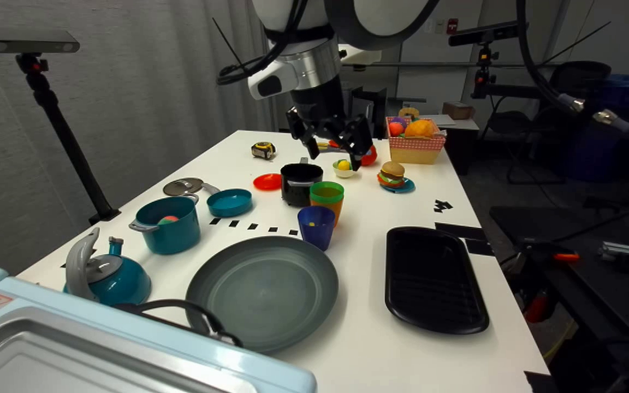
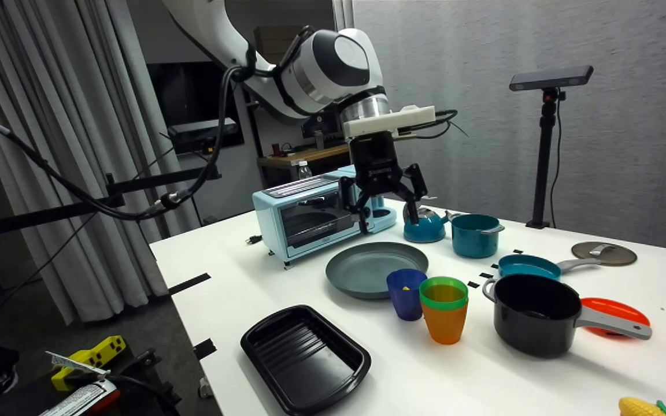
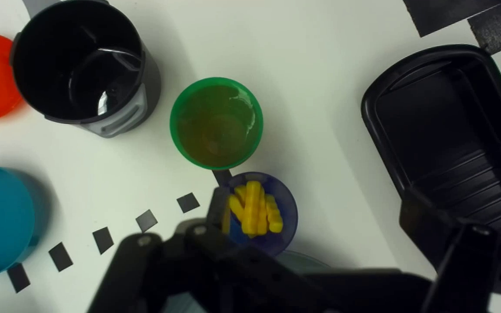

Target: Pour the content of the blue cup onto the green plate

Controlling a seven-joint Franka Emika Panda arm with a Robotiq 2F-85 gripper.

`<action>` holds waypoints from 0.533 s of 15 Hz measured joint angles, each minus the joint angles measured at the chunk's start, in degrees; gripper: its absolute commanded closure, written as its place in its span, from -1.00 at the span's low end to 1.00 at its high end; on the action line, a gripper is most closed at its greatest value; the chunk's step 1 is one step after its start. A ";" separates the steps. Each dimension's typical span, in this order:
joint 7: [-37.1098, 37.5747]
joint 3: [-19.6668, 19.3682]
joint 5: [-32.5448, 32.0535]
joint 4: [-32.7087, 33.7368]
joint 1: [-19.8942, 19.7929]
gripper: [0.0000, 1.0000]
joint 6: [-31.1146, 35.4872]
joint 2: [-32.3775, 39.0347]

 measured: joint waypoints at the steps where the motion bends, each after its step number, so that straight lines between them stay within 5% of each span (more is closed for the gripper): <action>1: 0.00 0.00 0.00 -0.06 0.00 -1.00 0.29 0.00; 8: 0.12 -0.05 -1.03 -0.18 0.00 -1.00 0.50 0.01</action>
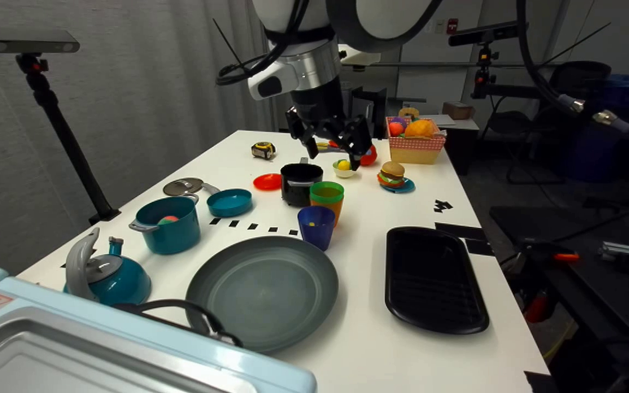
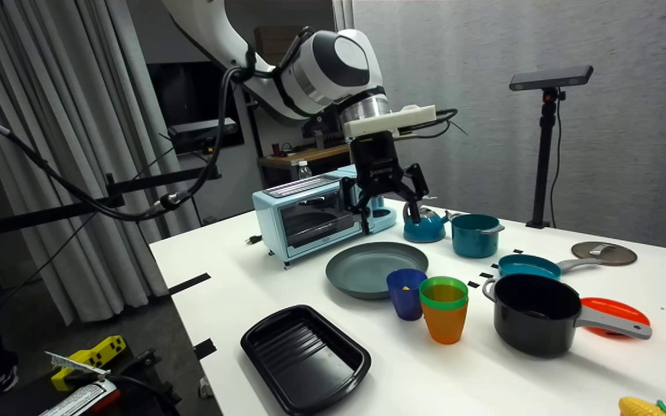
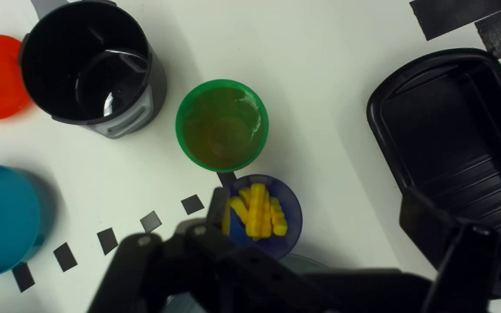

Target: Pour the content of the blue cup onto the green plate

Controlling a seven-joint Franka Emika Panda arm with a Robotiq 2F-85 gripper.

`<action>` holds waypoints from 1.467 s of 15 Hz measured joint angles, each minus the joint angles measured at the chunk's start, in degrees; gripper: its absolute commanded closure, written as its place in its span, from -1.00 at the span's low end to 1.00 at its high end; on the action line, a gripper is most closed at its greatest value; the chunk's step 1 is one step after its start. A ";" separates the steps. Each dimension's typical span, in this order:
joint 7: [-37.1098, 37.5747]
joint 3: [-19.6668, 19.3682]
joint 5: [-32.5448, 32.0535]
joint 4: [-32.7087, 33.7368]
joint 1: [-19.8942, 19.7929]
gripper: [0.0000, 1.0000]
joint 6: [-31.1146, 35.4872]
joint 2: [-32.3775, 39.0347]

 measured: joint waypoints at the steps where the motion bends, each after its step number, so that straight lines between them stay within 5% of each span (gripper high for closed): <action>1: 0.72 0.01 -0.33 0.03 0.10 -1.00 0.97 0.66; 7: 6.99 -0.03 -2.83 4.32 1.65 -1.00 5.61 14.69; 19: 6.29 0.43 -0.76 5.64 1.21 -1.00 2.59 16.10; 20: 5.75 0.68 0.13 5.64 1.06 -0.63 1.18 16.40; 22: 5.00 1.09 1.62 5.68 0.93 -0.31 -1.38 16.85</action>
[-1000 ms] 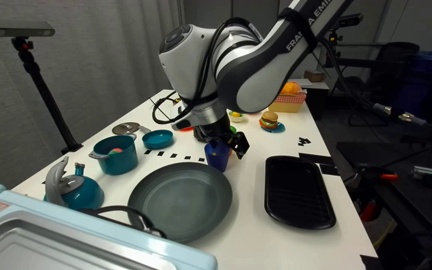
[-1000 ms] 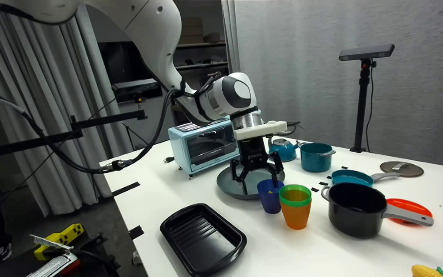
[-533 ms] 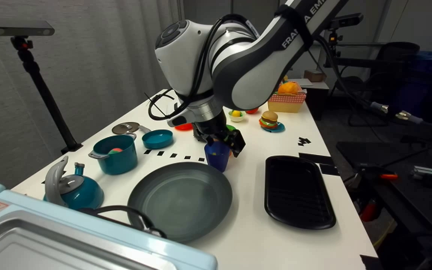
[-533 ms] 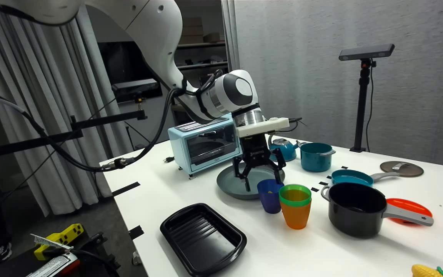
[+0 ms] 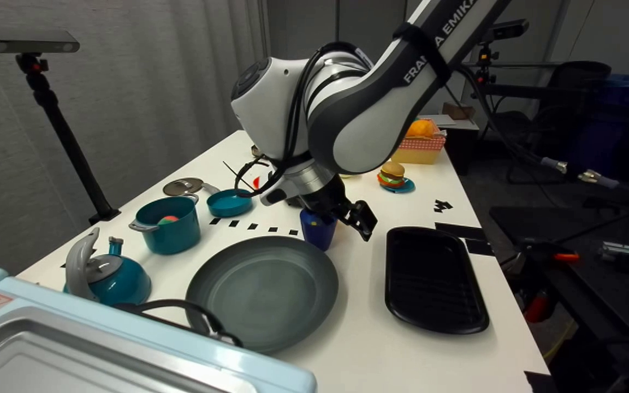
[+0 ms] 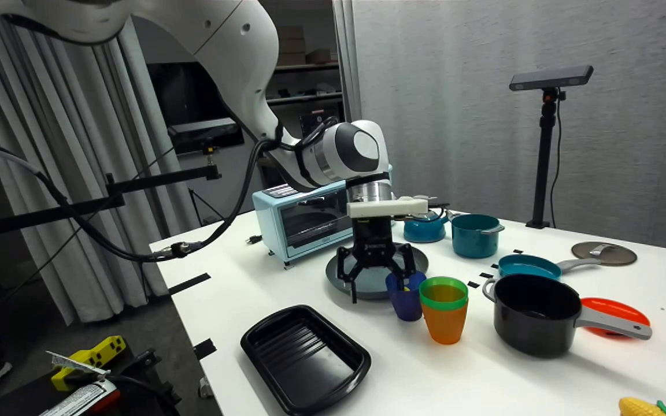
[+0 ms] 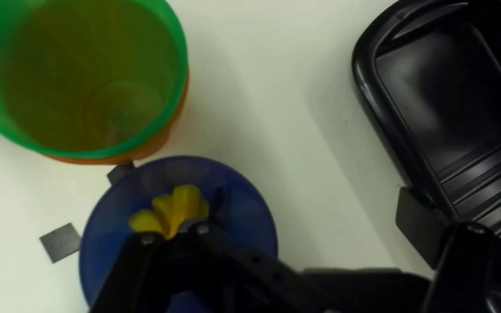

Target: Pour the content of the blue cup onto the green plate

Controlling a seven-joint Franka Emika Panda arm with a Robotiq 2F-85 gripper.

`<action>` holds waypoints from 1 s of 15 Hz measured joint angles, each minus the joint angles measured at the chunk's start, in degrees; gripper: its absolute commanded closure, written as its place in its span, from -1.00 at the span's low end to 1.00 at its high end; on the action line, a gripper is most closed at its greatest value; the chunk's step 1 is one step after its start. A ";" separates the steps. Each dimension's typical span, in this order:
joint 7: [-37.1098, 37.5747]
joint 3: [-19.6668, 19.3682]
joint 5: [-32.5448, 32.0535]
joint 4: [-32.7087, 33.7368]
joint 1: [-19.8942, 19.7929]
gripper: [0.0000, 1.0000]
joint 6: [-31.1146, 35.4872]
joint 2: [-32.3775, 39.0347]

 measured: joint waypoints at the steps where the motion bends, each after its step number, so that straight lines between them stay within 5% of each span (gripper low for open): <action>1: -0.13 0.14 0.33 0.03 0.00 -0.17 -0.99 0.13; 8: -0.37 0.32 0.39 0.15 0.00 0.92 -2.32 0.52; 15: -0.37 -0.05 -3.21 1.00 0.05 0.96 -2.31 0.45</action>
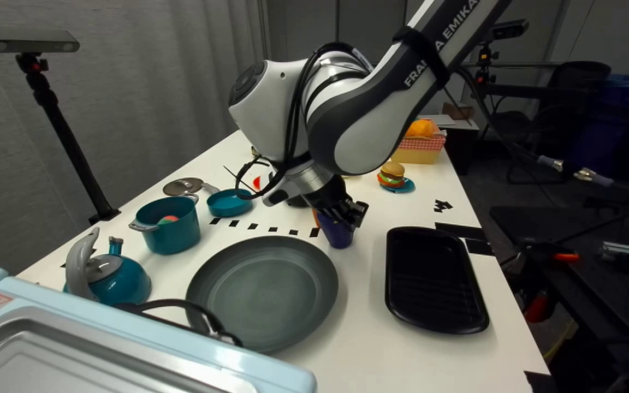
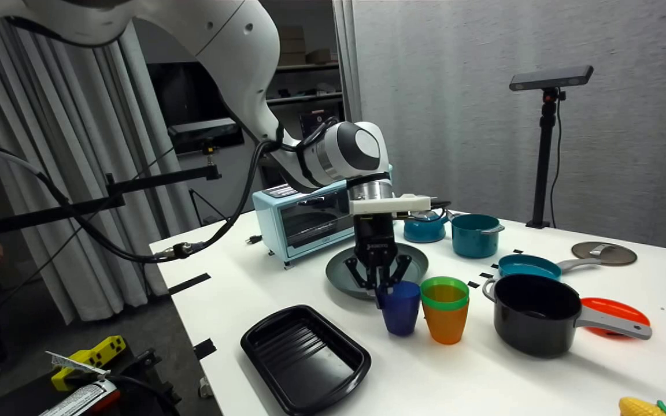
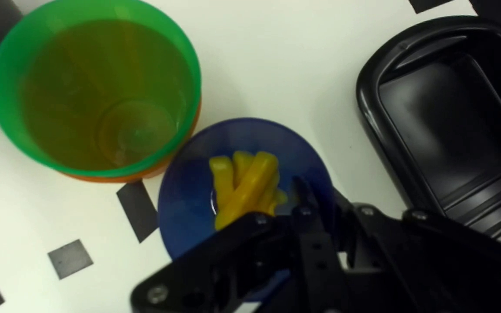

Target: Pour the content of the blue cup onto the green plate

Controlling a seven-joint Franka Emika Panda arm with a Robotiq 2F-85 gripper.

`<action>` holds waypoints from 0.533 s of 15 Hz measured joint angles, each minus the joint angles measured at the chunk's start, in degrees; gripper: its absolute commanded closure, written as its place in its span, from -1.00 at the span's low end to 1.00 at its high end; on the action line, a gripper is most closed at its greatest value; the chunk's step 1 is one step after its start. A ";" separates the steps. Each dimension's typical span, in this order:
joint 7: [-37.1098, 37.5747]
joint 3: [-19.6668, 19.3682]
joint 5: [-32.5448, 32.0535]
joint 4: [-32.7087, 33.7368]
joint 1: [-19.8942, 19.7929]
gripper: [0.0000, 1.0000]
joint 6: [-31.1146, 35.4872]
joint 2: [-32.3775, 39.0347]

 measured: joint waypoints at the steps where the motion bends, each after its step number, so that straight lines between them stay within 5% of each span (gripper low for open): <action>1: 0.00 -0.06 -0.91 0.00 0.01 0.97 0.00 0.02; 8: -4.10 -0.07 -3.98 0.01 0.00 0.96 1.61 0.07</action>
